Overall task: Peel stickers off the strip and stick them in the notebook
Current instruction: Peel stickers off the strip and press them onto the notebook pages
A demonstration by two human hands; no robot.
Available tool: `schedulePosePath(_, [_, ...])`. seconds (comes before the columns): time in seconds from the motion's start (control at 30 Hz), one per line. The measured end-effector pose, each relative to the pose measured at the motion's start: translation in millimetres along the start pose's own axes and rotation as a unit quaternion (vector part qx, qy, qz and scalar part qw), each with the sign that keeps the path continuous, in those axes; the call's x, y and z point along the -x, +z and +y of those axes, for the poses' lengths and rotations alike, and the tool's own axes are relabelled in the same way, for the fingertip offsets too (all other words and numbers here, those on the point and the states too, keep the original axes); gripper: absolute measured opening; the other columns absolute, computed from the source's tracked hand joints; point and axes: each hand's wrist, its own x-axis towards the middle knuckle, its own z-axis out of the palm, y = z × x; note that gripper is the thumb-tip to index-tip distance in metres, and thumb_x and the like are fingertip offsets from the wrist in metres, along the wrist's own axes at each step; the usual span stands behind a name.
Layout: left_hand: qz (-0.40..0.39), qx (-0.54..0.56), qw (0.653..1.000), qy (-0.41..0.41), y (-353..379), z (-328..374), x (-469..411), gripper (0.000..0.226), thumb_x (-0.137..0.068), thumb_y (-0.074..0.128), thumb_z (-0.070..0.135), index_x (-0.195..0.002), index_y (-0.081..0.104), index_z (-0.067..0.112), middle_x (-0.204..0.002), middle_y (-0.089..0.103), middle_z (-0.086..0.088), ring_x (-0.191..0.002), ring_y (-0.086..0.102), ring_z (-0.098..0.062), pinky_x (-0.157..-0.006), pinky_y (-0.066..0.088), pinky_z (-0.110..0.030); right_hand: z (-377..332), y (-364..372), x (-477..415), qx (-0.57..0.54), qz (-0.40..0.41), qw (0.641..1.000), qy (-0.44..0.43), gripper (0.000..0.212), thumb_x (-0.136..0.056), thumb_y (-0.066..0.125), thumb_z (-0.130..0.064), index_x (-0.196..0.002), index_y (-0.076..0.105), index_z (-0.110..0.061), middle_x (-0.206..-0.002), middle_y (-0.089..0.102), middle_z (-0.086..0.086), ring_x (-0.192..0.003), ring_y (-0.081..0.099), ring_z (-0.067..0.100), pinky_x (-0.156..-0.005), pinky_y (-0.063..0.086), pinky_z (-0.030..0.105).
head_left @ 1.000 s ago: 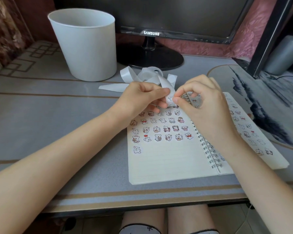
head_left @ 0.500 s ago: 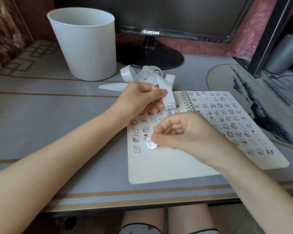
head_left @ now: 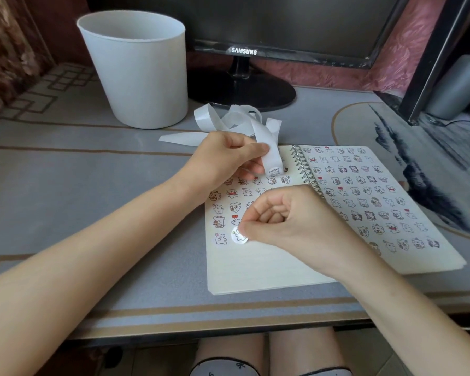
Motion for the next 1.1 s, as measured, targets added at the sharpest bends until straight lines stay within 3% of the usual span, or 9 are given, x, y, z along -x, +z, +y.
schedulePosePath(0.5, [0.000,-0.008,1.000,-0.001,-0.1,-0.9,-0.8,0.023,-0.090,0.063,0.016,-0.068,0.063,0.009,-0.062,0.066,-0.003,-0.050,0.059,-0.005,-0.056,0.051,-0.016,1.1,2.2,0.8,0.008,0.009,1.000,-0.004,0.008,-0.070,0.077,-0.017,-0.066,0.070,-0.017,-0.058,0.065,-0.009,-0.050,0.050,-0.003,-0.058,0.044,0.021])
schedulePosePath(0.97, [-0.003,-0.005,1.000,0.003,-0.3,-1.0,-0.7,0.022,-0.090,0.062,0.015,-0.069,0.063,0.008,-0.064,0.065,-0.004,-0.048,0.059,-0.004,-0.053,0.050,-0.014,4.5,5.9,-0.3,0.058,0.022,0.998,-0.019,0.009,-0.071,0.075,-0.021,-0.068,0.067,-0.018,-0.056,0.062,-0.010,-0.048,0.050,-0.001,-0.058,0.048,0.028])
schedulePosePath(1.1, [-0.005,-0.004,1.000,0.005,-0.3,-2.5,-1.9,0.020,-0.090,0.062,0.015,-0.072,0.064,0.007,-0.068,0.066,-0.005,-0.056,0.062,-0.007,-0.056,0.051,-0.016,3.8,4.6,-0.2,0.061,0.014,0.998,-0.021,0.010,-0.072,0.076,-0.022,-0.068,0.067,-0.018,-0.052,0.058,-0.014,-0.048,0.049,-0.002,-0.057,0.043,0.024])
